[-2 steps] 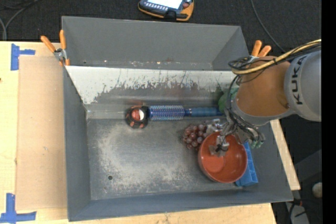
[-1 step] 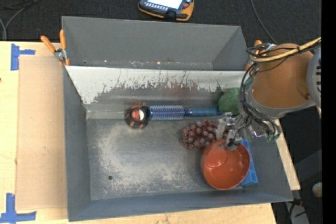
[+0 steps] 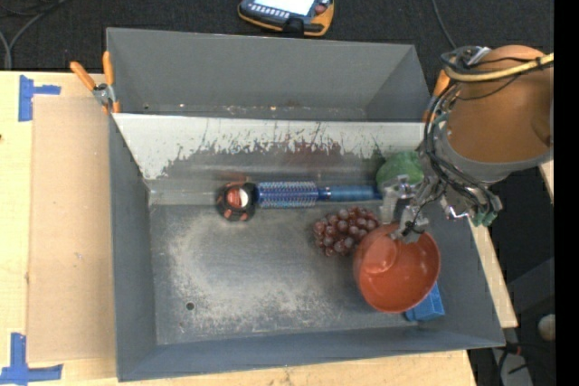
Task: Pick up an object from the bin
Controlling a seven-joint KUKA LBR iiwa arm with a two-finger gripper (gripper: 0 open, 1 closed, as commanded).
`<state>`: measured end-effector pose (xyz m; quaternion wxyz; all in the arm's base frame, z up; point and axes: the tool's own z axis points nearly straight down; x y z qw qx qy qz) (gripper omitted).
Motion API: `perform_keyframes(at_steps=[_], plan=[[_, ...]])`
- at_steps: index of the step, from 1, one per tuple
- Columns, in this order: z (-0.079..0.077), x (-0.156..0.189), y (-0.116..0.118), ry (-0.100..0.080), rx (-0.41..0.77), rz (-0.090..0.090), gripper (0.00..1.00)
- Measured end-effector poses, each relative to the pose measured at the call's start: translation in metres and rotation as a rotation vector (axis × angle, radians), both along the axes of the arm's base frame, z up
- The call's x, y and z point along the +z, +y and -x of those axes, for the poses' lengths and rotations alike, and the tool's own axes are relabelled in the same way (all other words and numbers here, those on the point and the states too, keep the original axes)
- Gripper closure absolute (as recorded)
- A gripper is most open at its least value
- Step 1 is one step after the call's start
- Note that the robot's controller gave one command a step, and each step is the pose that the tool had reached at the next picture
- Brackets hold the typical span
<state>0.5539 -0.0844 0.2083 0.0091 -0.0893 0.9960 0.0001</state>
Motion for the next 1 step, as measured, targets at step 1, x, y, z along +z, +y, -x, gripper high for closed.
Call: perform_keyframes(at_steps=[1], plan=[[-0.0015,0.0762,-0.0004,0.004,-0.003,-0.001,1.0]])
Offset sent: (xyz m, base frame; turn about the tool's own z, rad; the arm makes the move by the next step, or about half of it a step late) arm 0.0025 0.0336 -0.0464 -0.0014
